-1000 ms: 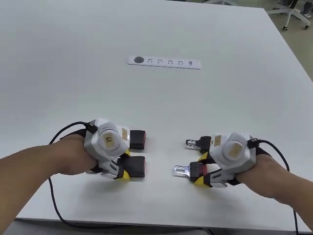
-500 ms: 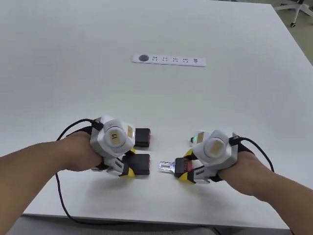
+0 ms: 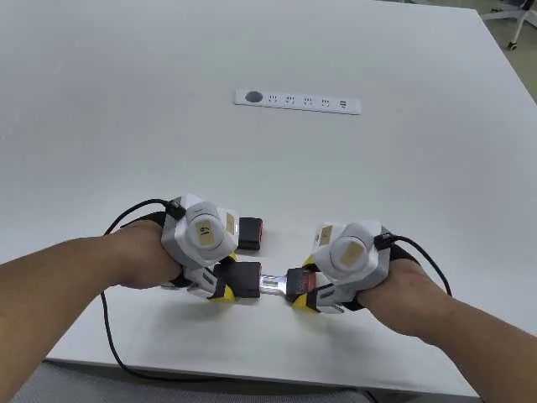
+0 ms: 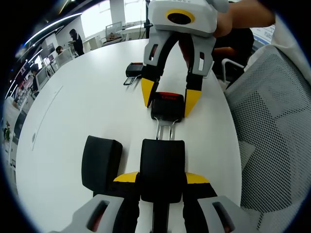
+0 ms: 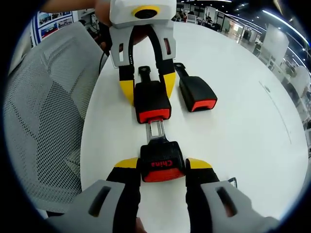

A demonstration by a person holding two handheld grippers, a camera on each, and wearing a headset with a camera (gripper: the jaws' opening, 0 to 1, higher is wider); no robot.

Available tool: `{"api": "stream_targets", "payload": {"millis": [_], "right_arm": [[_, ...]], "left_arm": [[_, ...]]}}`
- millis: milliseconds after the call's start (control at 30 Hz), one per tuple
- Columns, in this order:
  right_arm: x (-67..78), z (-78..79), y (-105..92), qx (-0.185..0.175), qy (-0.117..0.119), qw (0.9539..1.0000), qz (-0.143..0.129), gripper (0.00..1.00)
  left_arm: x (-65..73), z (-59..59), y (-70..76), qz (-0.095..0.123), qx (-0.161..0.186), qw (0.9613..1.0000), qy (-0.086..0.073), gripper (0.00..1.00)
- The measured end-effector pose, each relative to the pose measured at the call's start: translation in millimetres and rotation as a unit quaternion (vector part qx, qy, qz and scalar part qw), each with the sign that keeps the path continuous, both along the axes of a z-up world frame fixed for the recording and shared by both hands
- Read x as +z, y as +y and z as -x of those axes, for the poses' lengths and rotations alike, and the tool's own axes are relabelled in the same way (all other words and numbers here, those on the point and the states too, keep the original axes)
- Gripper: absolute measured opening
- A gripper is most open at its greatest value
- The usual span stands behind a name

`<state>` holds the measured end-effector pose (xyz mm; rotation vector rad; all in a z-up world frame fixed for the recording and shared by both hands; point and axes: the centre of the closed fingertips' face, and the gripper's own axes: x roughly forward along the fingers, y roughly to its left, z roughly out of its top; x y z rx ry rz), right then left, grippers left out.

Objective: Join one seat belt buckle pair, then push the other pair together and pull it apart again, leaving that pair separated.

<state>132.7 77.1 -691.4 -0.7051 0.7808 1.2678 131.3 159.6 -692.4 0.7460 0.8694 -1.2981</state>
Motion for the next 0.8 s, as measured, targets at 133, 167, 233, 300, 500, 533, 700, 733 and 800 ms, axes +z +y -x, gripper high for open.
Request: {"api": "stream_targets", "payload": {"millis": [133, 167, 233, 300, 500, 533, 700, 733, 800], "right_arm": [[0.6, -0.1, 3.3, 0.003, -0.003, 1.0000, -0.004, 0.34], [0.3, -0.3, 4.0, 0.004, -0.003, 1.0000, -0.004, 0.34], [0.3, 0.1, 7.2, 0.006, -0.002, 0.9999, -0.008, 0.34], [0.6, 0.6, 10.2, 0.008, -0.004, 0.9999, -0.011, 0.34], [-0.5, 0.0, 13.9, 0.009, 0.005, 0.9997, -0.022, 0.34], [-0.4, 0.4, 14.1, 0.010, 0.005, 0.9997, -0.023, 0.33], [-0.5, 0.2, 15.8, 0.015, 0.007, 0.9995, -0.025, 0.33], [-0.7, 0.3, 16.1, 0.017, 0.007, 0.9995, -0.025, 0.33], [0.2, 0.9, 17.6, 0.020, 0.006, 0.9995, -0.025, 0.33]], "left_arm": [[0.2, 0.4, -0.2, -0.003, -0.002, 1.0000, 0.000, 0.34], [0.3, 0.5, -0.3, -0.003, -0.002, 1.0000, 0.000, 0.34], [0.3, 0.0, -0.1, -0.004, -0.004, 1.0000, 0.000, 0.34], [0.1, -0.2, -0.3, -0.004, -0.006, 1.0000, 0.000, 0.34], [0.1, 0.4, -0.9, -0.008, -0.018, 0.9998, -0.002, 0.34], [-0.1, 0.2, -0.9, -0.009, -0.020, 0.9998, -0.002, 0.34], [0.6, 0.9, -2.0, -0.004, -0.037, 0.9993, -0.004, 0.33], [1.4, 1.5, -2.4, -0.003, -0.040, 0.9992, -0.004, 0.33], [1.6, 1.3, -2.7, 0.001, -0.041, 0.9992, -0.003, 0.33]]}}
